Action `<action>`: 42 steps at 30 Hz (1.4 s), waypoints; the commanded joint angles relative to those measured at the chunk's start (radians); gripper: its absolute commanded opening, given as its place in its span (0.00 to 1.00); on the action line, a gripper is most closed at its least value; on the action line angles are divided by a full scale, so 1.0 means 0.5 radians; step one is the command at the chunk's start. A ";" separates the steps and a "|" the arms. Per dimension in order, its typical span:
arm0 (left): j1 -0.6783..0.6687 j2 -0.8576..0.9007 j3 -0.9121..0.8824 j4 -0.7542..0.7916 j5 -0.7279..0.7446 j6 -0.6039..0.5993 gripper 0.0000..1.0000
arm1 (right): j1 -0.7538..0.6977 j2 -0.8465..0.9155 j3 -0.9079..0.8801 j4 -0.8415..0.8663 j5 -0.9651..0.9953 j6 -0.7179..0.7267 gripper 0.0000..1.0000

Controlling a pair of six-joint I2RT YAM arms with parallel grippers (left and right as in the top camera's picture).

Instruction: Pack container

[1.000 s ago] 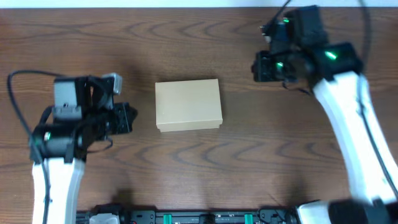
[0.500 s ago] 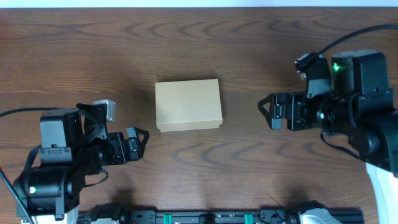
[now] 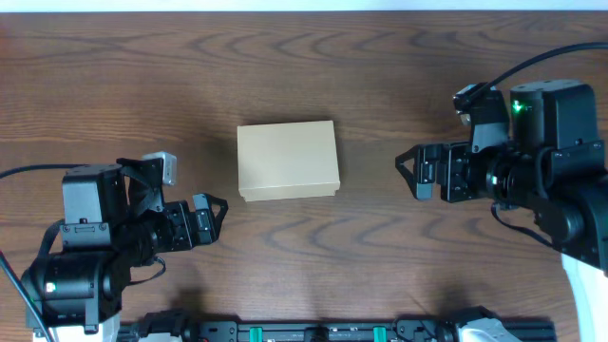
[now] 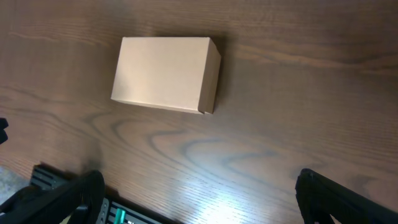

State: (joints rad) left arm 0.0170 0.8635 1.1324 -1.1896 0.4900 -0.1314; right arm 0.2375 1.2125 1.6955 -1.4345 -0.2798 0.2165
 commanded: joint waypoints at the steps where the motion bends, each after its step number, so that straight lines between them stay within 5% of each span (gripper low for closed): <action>1: 0.002 -0.033 0.011 -0.006 -0.064 -0.007 0.95 | 0.011 -0.004 0.018 -0.005 0.007 -0.010 0.99; 14: 0.005 -0.729 -0.274 0.273 -0.951 0.096 0.95 | 0.011 -0.004 0.018 -0.005 0.007 -0.010 0.99; 27: 0.006 -1.478 -1.339 0.835 -0.954 0.243 0.95 | 0.011 -0.004 0.018 -0.005 0.007 -0.010 0.99; 42: -0.024 -1.720 -1.790 0.985 -0.910 0.237 0.95 | 0.011 -0.004 0.018 -0.005 0.007 -0.010 0.99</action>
State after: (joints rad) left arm 0.0101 0.0139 0.2619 -0.7010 0.0257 -0.0250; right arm 0.2375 1.2125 1.6955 -1.4361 -0.2790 0.2165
